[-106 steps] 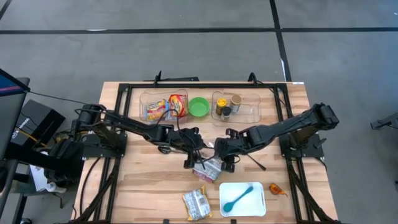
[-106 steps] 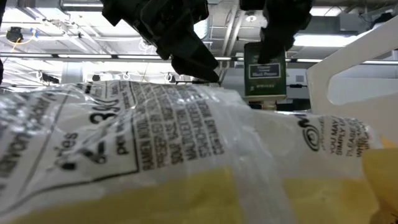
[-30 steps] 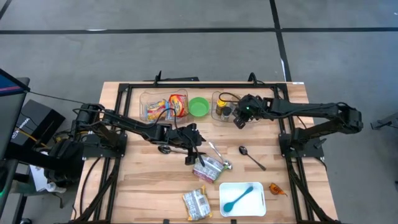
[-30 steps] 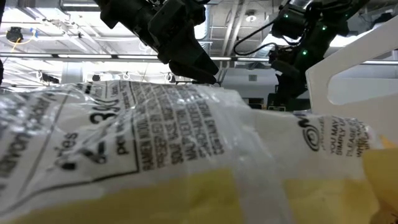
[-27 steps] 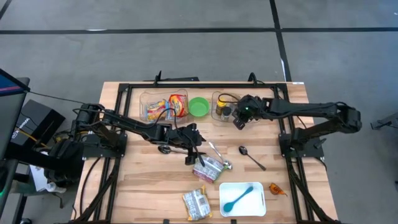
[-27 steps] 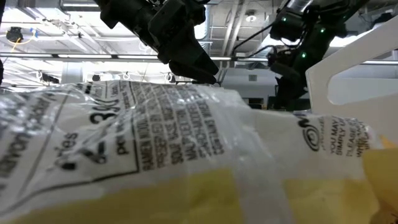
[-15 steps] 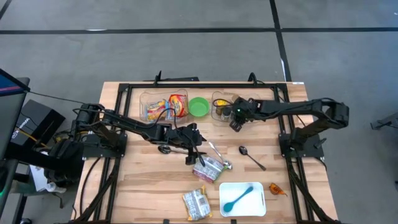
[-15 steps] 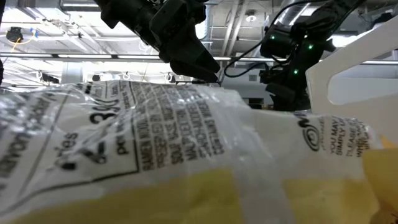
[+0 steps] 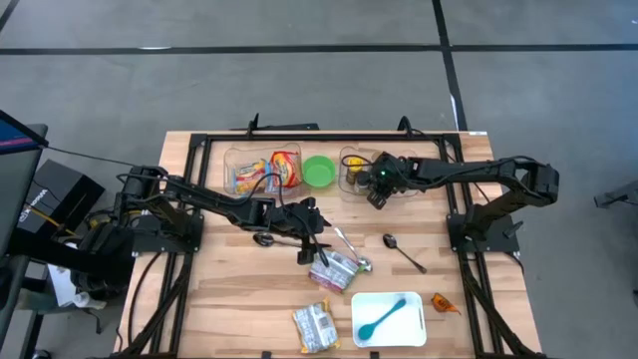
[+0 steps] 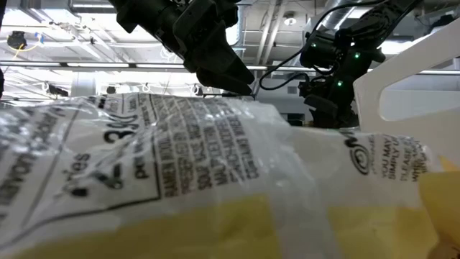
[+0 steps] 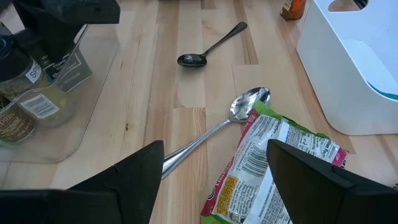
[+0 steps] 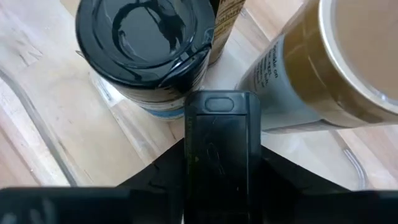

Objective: Pick & Place Food Item
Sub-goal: Put the black spice can in the right transparent bin

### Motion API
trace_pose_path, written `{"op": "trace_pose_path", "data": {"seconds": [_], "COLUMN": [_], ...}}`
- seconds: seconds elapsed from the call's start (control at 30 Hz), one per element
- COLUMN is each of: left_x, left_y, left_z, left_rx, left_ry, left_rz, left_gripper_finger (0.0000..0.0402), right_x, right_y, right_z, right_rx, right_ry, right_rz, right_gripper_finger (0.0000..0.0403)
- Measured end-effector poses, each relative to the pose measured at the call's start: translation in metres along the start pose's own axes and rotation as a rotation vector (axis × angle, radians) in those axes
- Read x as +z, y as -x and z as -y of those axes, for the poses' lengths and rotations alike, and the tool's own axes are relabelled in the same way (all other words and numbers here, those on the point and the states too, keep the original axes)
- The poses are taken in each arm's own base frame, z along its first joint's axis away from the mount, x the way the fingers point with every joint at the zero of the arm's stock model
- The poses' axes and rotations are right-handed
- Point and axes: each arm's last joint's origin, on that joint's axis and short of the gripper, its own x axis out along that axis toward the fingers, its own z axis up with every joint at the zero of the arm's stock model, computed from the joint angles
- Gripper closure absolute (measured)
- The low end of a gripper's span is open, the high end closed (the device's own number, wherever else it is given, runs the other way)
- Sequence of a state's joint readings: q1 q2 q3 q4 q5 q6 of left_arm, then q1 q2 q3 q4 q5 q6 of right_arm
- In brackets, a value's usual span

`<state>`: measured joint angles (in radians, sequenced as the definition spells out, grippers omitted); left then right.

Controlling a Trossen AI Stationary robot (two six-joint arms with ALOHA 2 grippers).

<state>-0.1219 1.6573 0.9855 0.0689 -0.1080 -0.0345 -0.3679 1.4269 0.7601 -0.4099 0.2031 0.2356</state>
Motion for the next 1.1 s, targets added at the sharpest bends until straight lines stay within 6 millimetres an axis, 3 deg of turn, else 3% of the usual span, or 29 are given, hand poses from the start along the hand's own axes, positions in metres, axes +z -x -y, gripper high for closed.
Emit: {"op": "trace_pose_path", "data": {"seconds": [0.23, 0.67, 1.1], "left_x": [0.0, 0.0, 0.0], "left_y": [0.0, 0.0, 0.0], "left_z": [0.0, 0.0, 0.0], "left_rx": [0.0, 0.0, 0.0], "left_ry": [0.0, 0.0, 0.0], "left_rz": [0.0, 0.0, -0.001], "left_gripper_finger": [0.0124, 0.0124, 0.0124], "right_x": [0.0, 0.001, 0.001], "right_y": [0.0, 0.002, 0.043], "right_z": [0.0, 0.0, 0.009], "right_rx": [0.0, 0.002, 0.026], "right_ry": [0.007, 0.007, -0.014], "right_rz": [0.002, 0.007, 0.11], "right_gripper_finger": [0.0226, 0.0209, 0.0209]}}
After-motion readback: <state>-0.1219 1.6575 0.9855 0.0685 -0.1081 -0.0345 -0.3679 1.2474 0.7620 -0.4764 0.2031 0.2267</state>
